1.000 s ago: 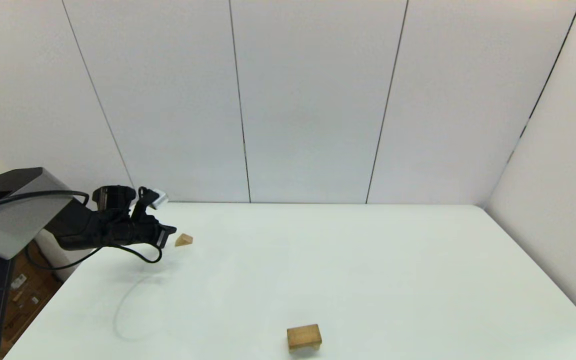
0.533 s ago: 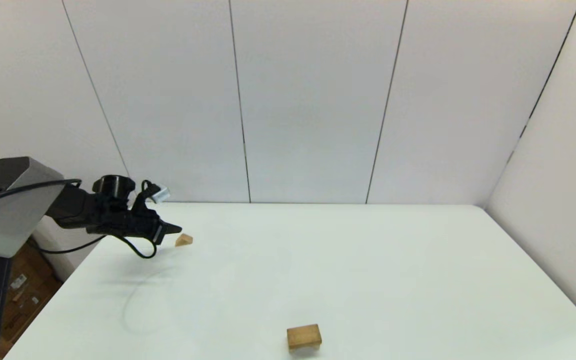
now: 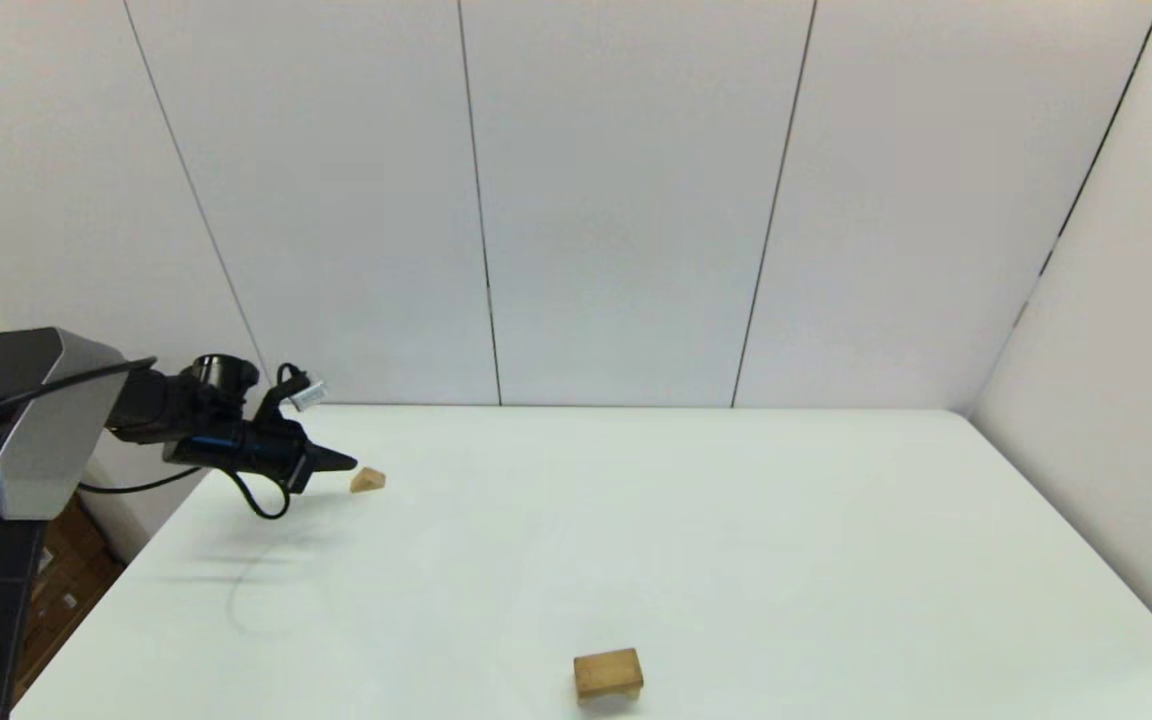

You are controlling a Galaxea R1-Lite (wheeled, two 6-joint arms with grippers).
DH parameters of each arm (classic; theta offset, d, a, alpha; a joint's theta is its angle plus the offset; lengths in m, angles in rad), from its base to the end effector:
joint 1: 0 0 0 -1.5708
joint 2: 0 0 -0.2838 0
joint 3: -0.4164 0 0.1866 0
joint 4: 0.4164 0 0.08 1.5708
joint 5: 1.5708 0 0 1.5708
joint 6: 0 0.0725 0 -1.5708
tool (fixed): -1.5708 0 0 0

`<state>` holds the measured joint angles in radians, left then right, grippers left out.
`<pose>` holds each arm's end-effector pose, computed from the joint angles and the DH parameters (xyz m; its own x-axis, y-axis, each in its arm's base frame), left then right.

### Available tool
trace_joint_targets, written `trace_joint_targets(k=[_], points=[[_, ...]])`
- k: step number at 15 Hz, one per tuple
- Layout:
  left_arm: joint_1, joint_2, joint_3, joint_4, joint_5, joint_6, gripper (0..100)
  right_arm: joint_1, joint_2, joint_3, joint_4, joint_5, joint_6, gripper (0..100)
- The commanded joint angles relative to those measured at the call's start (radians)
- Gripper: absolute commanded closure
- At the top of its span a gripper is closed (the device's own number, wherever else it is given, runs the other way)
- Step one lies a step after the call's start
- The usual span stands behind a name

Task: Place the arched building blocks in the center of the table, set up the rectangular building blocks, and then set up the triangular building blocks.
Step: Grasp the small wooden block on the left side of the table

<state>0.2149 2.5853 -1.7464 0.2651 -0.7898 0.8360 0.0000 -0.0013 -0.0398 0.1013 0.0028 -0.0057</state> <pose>0.4703 0.0500 -0.0437 0.4610 -0.6263 -0.6287 0.7561 0.6481 -0.0913 0.0358 0.0002 0.0729 0.9982 0.0028 -0.0602 -0.0031 1.0000 -0.0055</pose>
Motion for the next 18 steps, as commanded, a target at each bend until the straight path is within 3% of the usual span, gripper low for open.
trace_joint_targets(k=[1, 4, 12, 13, 18], points=[[0.003, 0.056, -0.051, 0.016, -0.003, 0.066, 100, 0.000, 0.001, 0.000, 0.000, 0.000, 0.000, 0], [0.003, 0.085, -0.151, 0.094, -0.005, 0.064, 100, 0.000, 0.001, 0.000, 0.002, 0.000, -0.002, 0], [0.003, 0.110, -0.211, 0.089, -0.008, 0.061, 100, 0.000, 0.001, 0.000, 0.000, 0.000, 0.000, 0], [0.003, 0.116, -0.216, 0.089, -0.008, 0.055, 0, 0.000, 0.001, 0.000, 0.000, 0.000, 0.000, 0], [0.004, 0.108, -0.213, 0.088, -0.009, 0.063, 0, 0.000, 0.001, 0.000, 0.002, 0.000, 0.000, 0]])
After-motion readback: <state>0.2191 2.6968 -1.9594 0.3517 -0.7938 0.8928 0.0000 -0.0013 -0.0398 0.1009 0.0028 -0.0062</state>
